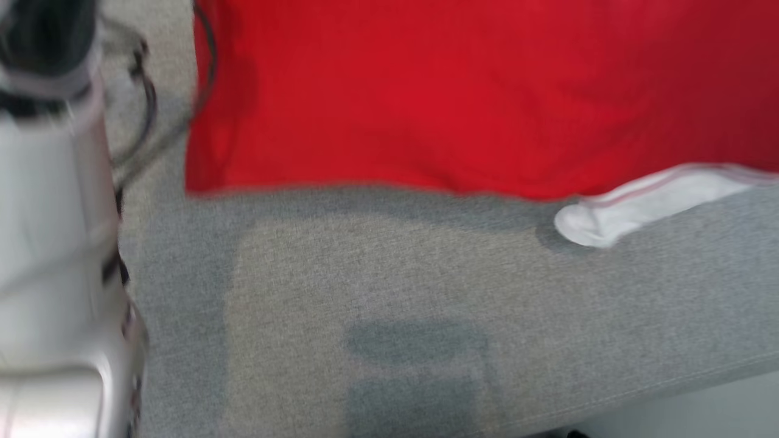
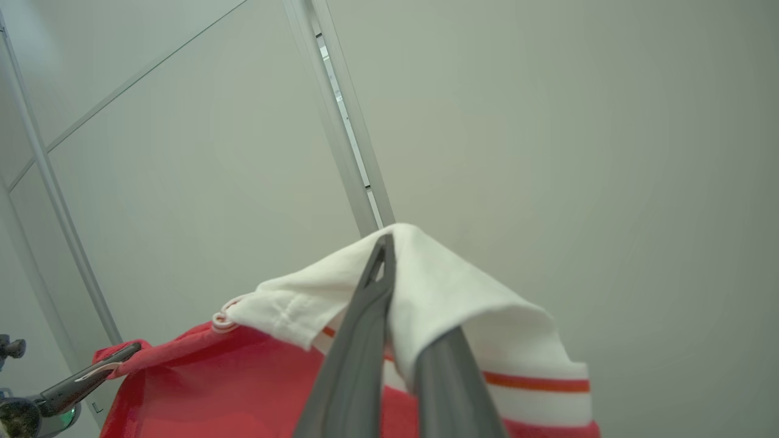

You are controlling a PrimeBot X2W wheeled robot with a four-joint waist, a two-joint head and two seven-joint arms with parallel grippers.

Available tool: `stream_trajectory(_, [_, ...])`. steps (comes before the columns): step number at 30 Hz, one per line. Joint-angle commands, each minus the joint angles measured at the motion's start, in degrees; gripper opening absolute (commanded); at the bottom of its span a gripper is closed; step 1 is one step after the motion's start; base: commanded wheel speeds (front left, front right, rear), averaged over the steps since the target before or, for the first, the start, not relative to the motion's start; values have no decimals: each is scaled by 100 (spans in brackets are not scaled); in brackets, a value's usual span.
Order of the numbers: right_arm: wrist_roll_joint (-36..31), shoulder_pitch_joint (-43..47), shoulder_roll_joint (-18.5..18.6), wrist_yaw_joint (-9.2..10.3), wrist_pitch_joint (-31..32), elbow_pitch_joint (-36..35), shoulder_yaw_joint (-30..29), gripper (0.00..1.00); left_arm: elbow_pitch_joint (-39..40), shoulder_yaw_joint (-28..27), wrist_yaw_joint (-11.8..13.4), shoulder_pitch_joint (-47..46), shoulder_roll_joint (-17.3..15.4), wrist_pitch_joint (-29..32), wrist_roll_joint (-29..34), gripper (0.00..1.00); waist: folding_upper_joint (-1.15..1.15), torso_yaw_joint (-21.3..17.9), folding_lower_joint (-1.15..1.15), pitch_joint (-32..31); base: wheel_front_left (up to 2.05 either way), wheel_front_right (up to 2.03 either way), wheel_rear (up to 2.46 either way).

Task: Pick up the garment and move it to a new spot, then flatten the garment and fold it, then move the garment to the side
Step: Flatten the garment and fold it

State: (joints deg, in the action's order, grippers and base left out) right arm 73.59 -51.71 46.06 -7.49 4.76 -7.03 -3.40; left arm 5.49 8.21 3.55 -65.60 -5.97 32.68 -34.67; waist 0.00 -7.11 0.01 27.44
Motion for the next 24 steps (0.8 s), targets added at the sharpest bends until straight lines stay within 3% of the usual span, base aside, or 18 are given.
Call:
stream_trajectory(1, [-243,-812,-252,0,62,436,145,0,-532,-73,76,-575,34,-185,129,0,0,382,-1,1170,0,0,0])
stream_trajectory(8, [-1708,-4170,-1684,3,-163,2721,577,0,-2863,-180,147,-2747,125,-1597,600,0,0,482,-1,1702,0,0,0])
stream_trajectory(11, [-1994,-4999,-2145,3,-581,3074,686,0,-3479,-234,27,-3298,169,-2397,643,0,0,475,-1,1847,0,0,0])
stream_trajectory(13, [-1982,-5211,-2236,3,-720,3070,789,0,-3762,-203,-98,-3477,203,-2793,641,0,0,490,-1,1910,0,0,0])
stream_trajectory(18, [-1666,-4604,-1986,0,-666,2824,1166,0,-4397,-46,-611,-3211,245,-3298,456,0,0,584,-1,2002,0,0,0])
stream_trajectory(24, [-1027,-2266,-1388,-1,-1058,2086,1323,0,-4806,145,-977,-2049,248,-3603,180,0,0,638,-1,1764,0,0,0])
